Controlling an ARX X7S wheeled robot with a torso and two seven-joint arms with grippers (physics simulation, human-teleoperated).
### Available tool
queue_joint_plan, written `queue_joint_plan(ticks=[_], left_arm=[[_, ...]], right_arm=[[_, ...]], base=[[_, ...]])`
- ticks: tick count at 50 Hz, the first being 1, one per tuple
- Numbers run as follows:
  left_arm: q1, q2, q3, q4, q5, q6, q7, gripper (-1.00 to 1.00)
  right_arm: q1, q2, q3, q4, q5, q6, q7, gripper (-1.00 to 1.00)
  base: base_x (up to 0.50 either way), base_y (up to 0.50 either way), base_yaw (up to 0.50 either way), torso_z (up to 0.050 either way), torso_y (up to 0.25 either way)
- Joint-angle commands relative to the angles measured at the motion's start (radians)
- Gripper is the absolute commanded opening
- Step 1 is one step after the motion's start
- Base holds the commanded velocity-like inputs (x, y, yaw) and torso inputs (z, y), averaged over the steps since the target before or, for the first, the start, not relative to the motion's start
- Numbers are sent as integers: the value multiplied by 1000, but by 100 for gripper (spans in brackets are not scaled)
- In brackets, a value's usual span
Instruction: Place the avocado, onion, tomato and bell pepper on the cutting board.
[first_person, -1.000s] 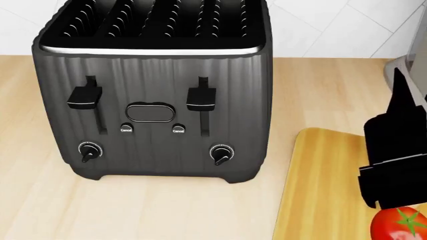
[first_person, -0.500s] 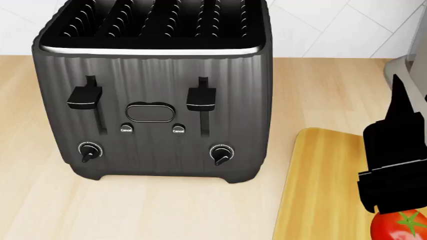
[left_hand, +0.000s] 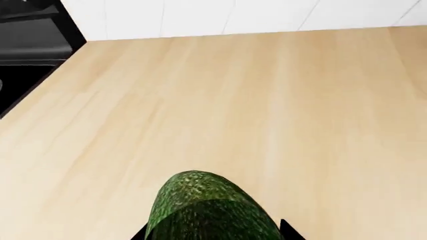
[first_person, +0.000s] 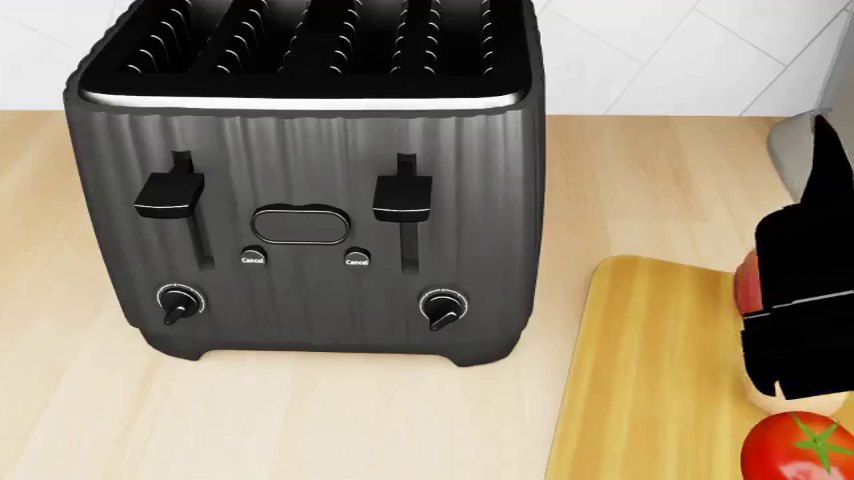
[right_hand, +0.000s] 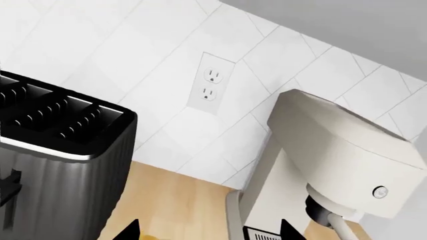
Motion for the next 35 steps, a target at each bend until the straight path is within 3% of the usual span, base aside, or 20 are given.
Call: queue_joint_plan(ticks=[1, 12, 22, 35], left_arm=[[1, -100, -80, 242, -249, -66, -84, -100], [-35, -201, -116, 405, -485, -106, -141, -100], [-84, -227, -97, 522, -673, -106, -198, -100], [-270, -104, 66, 545, -878, -130, -340, -100]], right_arm=[[23, -10, 7, 31, 0, 23, 7, 100], [15, -17, 11, 37, -17, 22, -4, 100], [23, -9, 17, 40, -10, 32, 0, 100], [8, 1, 24, 42, -27, 24, -13, 100]], base=[[0, 0, 0, 0, 0], [0, 0, 0, 0, 0], [0, 0, 0, 0, 0], [0, 0, 0, 0, 0]])
